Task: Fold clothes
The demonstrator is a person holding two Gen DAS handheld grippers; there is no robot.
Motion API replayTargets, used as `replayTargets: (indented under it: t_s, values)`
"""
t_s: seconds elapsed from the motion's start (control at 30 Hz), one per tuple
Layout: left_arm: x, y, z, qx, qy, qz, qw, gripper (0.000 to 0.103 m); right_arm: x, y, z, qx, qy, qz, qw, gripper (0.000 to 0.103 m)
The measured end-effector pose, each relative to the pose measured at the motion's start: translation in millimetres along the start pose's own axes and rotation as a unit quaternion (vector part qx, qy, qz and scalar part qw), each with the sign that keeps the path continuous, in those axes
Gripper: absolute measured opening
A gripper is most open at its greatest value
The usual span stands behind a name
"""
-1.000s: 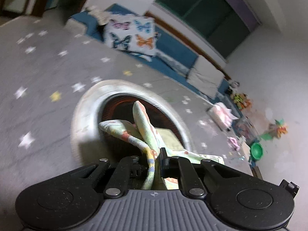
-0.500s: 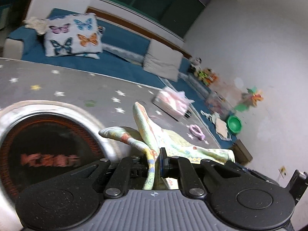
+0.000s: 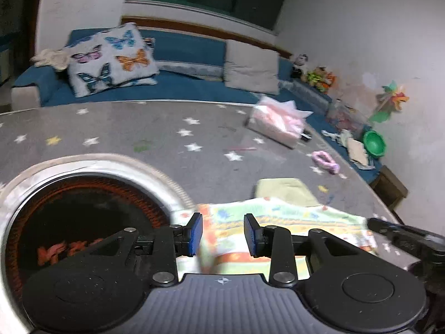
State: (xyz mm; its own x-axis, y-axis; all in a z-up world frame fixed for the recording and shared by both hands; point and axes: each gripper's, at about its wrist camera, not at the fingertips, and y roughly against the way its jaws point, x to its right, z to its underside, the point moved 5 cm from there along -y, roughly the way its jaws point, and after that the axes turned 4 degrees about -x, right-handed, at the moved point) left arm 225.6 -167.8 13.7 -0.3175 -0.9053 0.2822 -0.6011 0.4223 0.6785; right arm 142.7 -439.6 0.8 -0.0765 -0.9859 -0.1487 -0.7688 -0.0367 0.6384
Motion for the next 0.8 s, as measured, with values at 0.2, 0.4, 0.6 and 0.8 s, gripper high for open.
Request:
replayTargets:
  t_s: [0.2,0.4,0.6,0.8]
  values:
    - [27,-40,-8,-0.021,-0.022,0.039,0.9988,0.024,-20,-31,-3,-0.022,-0.008,-0.040,0.999,0.013]
    - [40,-81,-15,-0.041,-0.021,0.065,0.9968,0.022,-31,-55,-9,-0.027,-0.003,-0.046,0.999,0.013]
    - [29,-104,-12,-0.054,-0.011,0.051,0.9972,0.021,-32,-65,-7,-0.030,0.009,-0.039,0.999,0.013]
    - [33,-74,-5,-0.037,-0.030,0.057,0.9972,0.020,-45,-41,-3,-0.029,0.035,-0.058,0.997,0.015]
